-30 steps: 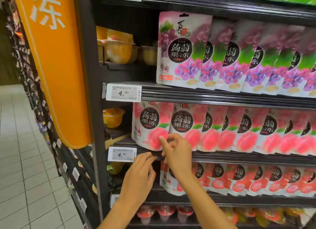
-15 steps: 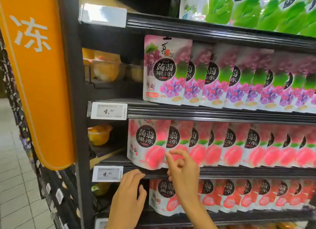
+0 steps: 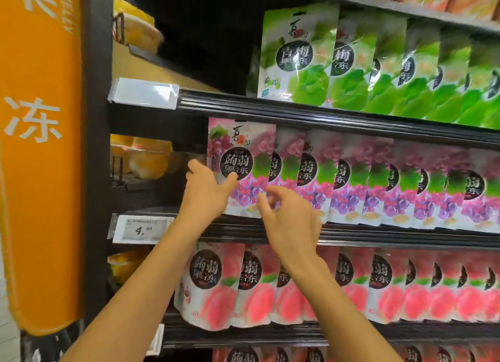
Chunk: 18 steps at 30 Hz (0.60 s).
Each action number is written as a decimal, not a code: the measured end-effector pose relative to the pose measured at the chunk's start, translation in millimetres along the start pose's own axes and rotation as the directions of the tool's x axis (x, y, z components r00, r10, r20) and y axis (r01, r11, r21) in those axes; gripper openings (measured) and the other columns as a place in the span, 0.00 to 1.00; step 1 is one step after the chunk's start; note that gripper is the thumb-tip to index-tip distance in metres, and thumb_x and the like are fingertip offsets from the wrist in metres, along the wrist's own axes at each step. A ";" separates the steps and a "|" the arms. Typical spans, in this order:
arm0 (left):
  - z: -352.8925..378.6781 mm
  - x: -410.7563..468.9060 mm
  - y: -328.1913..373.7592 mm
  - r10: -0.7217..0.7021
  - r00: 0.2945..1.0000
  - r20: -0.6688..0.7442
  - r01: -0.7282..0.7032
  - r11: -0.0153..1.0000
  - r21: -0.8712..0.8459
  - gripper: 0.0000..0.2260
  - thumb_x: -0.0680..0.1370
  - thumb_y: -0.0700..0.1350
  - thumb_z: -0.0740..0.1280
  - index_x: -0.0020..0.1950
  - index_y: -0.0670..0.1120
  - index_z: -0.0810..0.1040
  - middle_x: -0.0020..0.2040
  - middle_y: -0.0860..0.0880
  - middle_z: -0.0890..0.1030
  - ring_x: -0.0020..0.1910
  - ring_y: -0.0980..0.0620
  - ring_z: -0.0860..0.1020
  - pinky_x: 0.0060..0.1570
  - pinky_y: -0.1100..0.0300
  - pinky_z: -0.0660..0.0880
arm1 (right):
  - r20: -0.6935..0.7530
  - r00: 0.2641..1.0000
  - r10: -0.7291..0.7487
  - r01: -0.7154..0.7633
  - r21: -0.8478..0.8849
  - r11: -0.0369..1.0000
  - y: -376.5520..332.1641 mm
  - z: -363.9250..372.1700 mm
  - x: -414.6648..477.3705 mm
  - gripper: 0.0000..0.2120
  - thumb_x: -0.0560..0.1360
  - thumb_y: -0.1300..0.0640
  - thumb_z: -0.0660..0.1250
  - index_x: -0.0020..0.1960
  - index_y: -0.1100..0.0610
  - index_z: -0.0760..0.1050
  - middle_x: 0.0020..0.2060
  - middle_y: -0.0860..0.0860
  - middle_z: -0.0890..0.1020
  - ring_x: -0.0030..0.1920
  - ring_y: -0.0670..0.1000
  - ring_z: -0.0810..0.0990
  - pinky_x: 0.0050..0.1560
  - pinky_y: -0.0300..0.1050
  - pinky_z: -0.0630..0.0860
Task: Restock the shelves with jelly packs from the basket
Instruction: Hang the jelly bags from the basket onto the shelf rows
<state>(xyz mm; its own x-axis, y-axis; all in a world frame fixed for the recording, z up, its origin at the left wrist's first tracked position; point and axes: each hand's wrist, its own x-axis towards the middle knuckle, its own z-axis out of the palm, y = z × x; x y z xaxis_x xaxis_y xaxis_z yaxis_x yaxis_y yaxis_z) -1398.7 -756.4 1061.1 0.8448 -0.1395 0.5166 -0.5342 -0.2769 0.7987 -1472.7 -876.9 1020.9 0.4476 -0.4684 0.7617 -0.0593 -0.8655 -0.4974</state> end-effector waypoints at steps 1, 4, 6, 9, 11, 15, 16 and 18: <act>1.3 6.7 -0.5 -0.037 0.999 0.023 0.038 0.999 -0.031 0.29 0.77 0.51 0.69 0.68 0.36 0.58 0.68 0.37 0.70 0.63 0.41 0.73 0.52 0.53 0.73 | -0.019 1.000 0.002 -0.002 -0.006 1.000 -0.9 1.1 1.2 0.11 0.78 0.44 0.61 0.52 0.47 0.80 0.39 0.42 0.81 0.43 0.47 0.76 0.40 0.45 0.67; -1.5 19.4 -7.9 -0.087 0.996 0.035 0.090 0.993 -0.079 0.29 0.76 0.48 0.71 0.68 0.36 0.60 0.66 0.38 0.73 0.62 0.42 0.74 0.49 0.57 0.74 | -0.036 0.999 0.007 -0.008 -0.018 1.000 -2.2 0.5 3.8 0.11 0.78 0.45 0.62 0.48 0.48 0.81 0.36 0.42 0.81 0.42 0.47 0.77 0.38 0.45 0.65; -6.6 23.1 -13.8 -0.094 0.996 0.003 0.094 0.995 -0.042 0.30 0.75 0.47 0.72 0.68 0.35 0.61 0.65 0.38 0.73 0.62 0.41 0.74 0.51 0.53 0.73 | 0.021 1.000 0.007 -0.008 0.023 1.000 -3.2 -0.7 5.4 0.11 0.78 0.45 0.62 0.51 0.47 0.82 0.38 0.42 0.82 0.44 0.47 0.80 0.40 0.44 0.70; -14.3 22.4 -17.1 -0.090 0.996 -0.020 0.090 0.996 0.007 0.28 0.76 0.47 0.72 0.67 0.36 0.63 0.63 0.39 0.75 0.54 0.46 0.75 0.40 0.60 0.71 | 0.110 0.994 -0.009 -0.002 0.105 0.994 -5.2 0.6 3.4 0.12 0.78 0.45 0.62 0.54 0.47 0.82 0.43 0.42 0.85 0.48 0.46 0.82 0.47 0.46 0.78; -17.5 20.9 -16.1 -0.098 0.995 0.003 0.098 0.995 0.022 0.26 0.77 0.48 0.70 0.67 0.36 0.64 0.63 0.39 0.75 0.52 0.48 0.74 0.41 0.58 0.71 | 0.068 0.998 -0.016 0.007 0.126 0.992 -2.9 -0.7 1.9 0.12 0.78 0.45 0.62 0.55 0.45 0.81 0.44 0.40 0.83 0.50 0.44 0.80 0.47 0.46 0.77; -8.6 4.1 -6.9 0.023 0.994 -0.105 -0.002 0.981 0.196 0.30 0.77 0.50 0.68 0.72 0.36 0.61 0.68 0.37 0.69 0.66 0.40 0.69 0.61 0.48 0.70 | -0.201 0.978 -0.058 0.074 0.073 0.995 15.1 -9.6 1.4 0.14 0.77 0.49 0.66 0.62 0.48 0.74 0.52 0.43 0.76 0.55 0.46 0.74 0.43 0.41 0.68; -2.0 -5.5 -1.7 0.128 0.981 -0.149 -0.088 0.965 0.249 0.31 0.77 0.50 0.69 0.74 0.38 0.60 0.70 0.39 0.67 0.69 0.41 0.65 0.65 0.48 0.67 | -0.221 0.973 -0.061 0.069 0.028 0.997 18.8 -10.7 1.7 0.18 0.76 0.49 0.66 0.65 0.50 0.72 0.55 0.46 0.75 0.56 0.48 0.73 0.43 0.40 0.68; 15.8 -24.6 10.4 0.337 0.926 -0.169 -0.274 0.909 0.314 0.31 0.77 0.50 0.68 0.75 0.42 0.60 0.71 0.42 0.65 0.71 0.44 0.60 0.68 0.52 0.62 | -0.181 0.981 -0.067 0.060 -0.042 0.997 22.6 -10.3 3.4 0.24 0.76 0.47 0.67 0.69 0.54 0.69 0.60 0.49 0.74 0.59 0.50 0.74 0.44 0.41 0.69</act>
<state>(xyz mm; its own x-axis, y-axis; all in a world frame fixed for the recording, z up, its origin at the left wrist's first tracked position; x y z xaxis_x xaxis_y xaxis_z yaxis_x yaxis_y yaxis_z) -1424.6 -770.9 1051.9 0.5967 -0.0619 0.8000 -0.7071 -0.5119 0.4878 -1481.8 -899.8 1016.6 0.2821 -0.4337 0.8558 -0.0698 -0.8989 -0.4326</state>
